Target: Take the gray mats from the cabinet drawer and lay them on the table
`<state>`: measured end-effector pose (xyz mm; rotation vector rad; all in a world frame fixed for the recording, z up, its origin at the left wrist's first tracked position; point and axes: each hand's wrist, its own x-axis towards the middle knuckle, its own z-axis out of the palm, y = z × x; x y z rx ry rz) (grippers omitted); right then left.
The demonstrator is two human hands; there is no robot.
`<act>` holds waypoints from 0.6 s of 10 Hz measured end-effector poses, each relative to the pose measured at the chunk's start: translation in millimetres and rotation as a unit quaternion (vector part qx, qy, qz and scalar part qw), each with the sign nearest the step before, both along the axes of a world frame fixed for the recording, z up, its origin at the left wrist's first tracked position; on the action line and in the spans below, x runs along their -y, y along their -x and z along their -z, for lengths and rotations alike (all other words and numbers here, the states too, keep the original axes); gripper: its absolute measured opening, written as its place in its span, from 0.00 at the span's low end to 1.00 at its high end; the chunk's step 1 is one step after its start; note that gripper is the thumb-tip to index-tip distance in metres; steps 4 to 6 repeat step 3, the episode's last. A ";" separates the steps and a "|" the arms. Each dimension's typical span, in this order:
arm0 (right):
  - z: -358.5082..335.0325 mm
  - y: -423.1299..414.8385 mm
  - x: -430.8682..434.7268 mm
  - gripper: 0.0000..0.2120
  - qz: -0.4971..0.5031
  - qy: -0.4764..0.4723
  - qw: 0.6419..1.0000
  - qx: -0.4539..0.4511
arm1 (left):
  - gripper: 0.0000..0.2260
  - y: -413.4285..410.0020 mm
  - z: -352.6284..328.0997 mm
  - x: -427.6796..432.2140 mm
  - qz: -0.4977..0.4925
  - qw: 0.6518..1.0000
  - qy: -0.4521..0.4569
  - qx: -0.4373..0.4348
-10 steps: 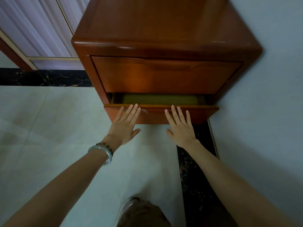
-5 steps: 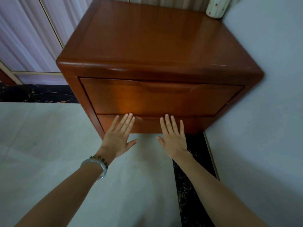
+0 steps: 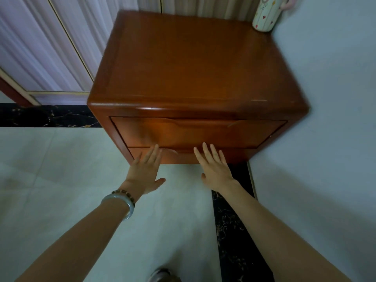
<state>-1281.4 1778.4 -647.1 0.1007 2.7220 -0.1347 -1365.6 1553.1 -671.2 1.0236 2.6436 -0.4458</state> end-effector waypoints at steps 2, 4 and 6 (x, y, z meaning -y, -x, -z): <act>-178.1 -10.5 10.9 0.35 0.018 0.111 0.989 0.095 | 0.42 -5.2 -179.7 16.4 -0.075 0.989 0.027 0.125; -284.0 -14.2 15.9 0.34 0.032 0.163 0.974 0.155 | 0.42 -6.5 -275.1 27.0 -0.104 0.979 -0.036 0.172; -284.0 -14.2 15.9 0.34 0.032 0.163 0.974 0.155 | 0.42 -6.5 -275.1 27.0 -0.104 0.979 -0.036 0.172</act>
